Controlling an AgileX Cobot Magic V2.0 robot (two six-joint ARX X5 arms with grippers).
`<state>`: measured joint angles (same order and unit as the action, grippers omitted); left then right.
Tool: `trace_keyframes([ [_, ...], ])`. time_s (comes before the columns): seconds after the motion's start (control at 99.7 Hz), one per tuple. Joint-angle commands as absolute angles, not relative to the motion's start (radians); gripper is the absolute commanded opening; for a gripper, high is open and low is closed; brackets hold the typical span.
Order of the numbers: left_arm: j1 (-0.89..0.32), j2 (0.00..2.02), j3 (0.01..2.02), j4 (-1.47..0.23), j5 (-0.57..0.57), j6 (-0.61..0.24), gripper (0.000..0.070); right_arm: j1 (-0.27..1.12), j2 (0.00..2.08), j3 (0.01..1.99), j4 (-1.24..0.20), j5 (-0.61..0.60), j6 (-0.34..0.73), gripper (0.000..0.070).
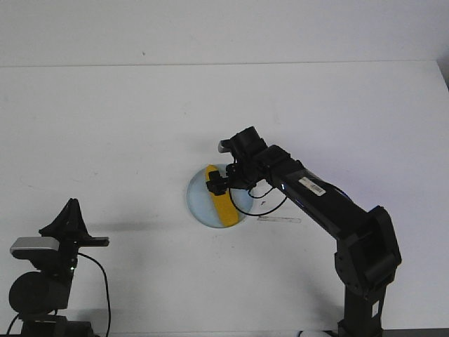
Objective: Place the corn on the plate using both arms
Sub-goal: 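Lower the corn onto the plate and open the right gripper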
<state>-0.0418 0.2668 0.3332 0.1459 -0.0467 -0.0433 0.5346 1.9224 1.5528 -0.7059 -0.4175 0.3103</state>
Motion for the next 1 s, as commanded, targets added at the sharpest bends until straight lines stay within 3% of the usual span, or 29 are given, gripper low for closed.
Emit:
trace_keyframes([
  [0.0,-0.041,0.266,0.335,0.158,-0.045,-0.042,0.0001,0.539,1.89,1.597,-0.7,-0.417,0.292,0.0428],
  [0.171,-0.041,0.266,0.335,0.158,-0.045,-0.042,0.0001,0.539,1.841,1.613,-0.702,-0.405,0.228,0.0424],
  [0.281,-0.041,0.266,0.335,0.158,-0.045,-0.042,0.0001,0.539,1.812,1.613,-0.725,-0.285,0.173,0.0382],
  [0.441,-0.041,0.266,0.335,0.158,-0.045,-0.042,0.0001,0.539,1.775,1.602,-0.745,-0.127,0.14,0.0213],
  [0.572,-0.041,0.266,0.335,0.158,-0.045,-0.042,0.0001,0.523,1.726,1.579,-0.744,-0.096,0.103,0.0003],
  [0.772,-0.041,0.266,0.335,0.158,-0.045,-0.042,0.0001,0.489,1.617,1.501,-0.719,-0.096,0.041,0.0004],
  [0.993,-0.041,0.266,0.335,0.158,-0.045,-0.042,0.0001,0.439,1.448,1.285,-0.622,-0.097,0.001,0.0004],
])
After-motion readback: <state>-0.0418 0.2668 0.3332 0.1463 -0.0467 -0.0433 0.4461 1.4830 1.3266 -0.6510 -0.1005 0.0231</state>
